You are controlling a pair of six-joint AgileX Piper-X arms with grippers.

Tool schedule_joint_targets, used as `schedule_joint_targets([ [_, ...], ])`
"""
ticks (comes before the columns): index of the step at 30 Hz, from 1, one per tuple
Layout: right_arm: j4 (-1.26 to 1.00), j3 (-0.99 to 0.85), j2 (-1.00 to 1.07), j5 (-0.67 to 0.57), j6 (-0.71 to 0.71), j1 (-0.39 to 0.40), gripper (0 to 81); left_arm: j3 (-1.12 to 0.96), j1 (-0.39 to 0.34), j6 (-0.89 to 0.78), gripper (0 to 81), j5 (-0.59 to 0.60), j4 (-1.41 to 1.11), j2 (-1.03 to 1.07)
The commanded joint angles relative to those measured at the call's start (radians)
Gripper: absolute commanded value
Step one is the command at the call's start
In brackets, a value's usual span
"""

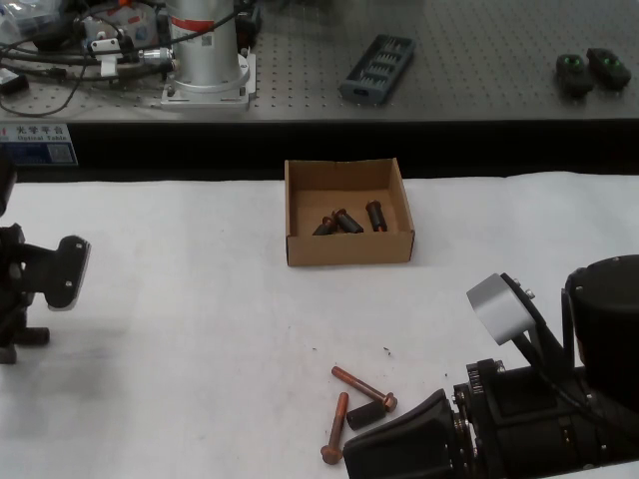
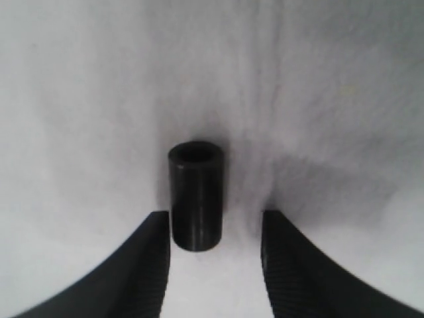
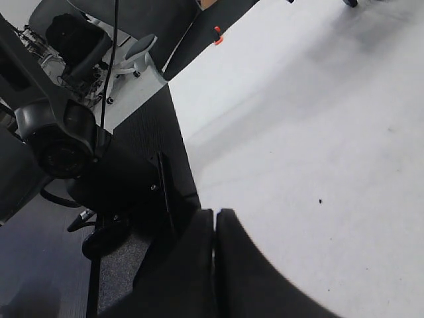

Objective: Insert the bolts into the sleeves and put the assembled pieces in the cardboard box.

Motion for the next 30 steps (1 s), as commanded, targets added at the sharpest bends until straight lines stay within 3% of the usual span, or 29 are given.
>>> schedule_joint_targets([
  [1, -0.009, 0.000, -0.015, 0.003, -0.007, 0.004, 2.2, 0.000, 0.002, -0.023, 32.1, 0.017, -0.015, 0.000],
  [16, -0.009, 0.000, -0.015, 0.003, -0.007, 0.004, 2.2, 0.006, -0.001, -0.037, 32.0, 0.072, 0.004, 0.000],
  [22, -0.009, 0.000, -0.015, 0.003, -0.007, 0.004, 2.2, 0.006, -0.001, -0.033, 21.6, 0.083, 0.025, 0.000],
  [30, -0.009, 0.000, -0.015, 0.003, -0.007, 0.004, 2.2, 0.006, -0.003, -0.090, 14.1, 0.109, 0.048, 0.000],
])
